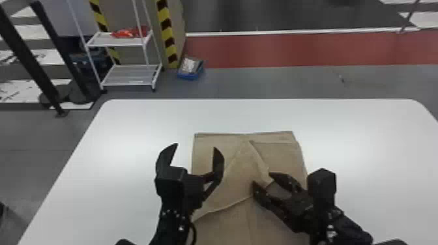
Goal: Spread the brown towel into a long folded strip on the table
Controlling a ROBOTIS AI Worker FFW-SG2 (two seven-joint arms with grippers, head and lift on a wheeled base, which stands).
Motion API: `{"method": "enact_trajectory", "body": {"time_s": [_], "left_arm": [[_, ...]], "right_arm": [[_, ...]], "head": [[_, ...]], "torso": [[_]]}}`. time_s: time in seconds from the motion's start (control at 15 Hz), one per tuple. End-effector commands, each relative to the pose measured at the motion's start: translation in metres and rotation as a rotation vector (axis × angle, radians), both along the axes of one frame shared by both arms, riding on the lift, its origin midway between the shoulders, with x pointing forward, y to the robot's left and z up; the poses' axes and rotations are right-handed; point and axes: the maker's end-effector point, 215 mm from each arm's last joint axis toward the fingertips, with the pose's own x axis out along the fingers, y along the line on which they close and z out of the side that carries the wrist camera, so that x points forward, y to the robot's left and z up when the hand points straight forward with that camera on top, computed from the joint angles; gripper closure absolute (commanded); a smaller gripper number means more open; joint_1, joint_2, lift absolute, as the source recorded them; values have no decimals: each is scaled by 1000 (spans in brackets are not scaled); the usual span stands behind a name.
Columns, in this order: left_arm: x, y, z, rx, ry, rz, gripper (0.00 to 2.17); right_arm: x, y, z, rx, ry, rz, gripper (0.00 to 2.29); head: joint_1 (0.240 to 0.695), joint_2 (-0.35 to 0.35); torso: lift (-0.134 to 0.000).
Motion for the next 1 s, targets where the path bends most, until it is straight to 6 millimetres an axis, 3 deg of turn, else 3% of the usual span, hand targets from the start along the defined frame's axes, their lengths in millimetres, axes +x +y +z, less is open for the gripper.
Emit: {"method": "enact_trajectory", "body": {"time_s": [0.0,0.47,0.67,0.93], "left_arm": [[1,0,-3,0,5,-2,43],[2,-1,-9,3,15,-9,43],[2,-3,-8,3,14,-21,43],[4,-7,-9,4,16,-28,43]], "right_arm": [[0,0,2,2,-5,-5,529],[5,0,13,0,-22,-17,576],[3,-3,2,-14,17,-20,1207],[7,-7,24,-7,-27,-25,1244]], "head": [[695,81],[695,81],[695,79],[695,72]], "torso": [[-119],[-119],[-119],[-119]]}}
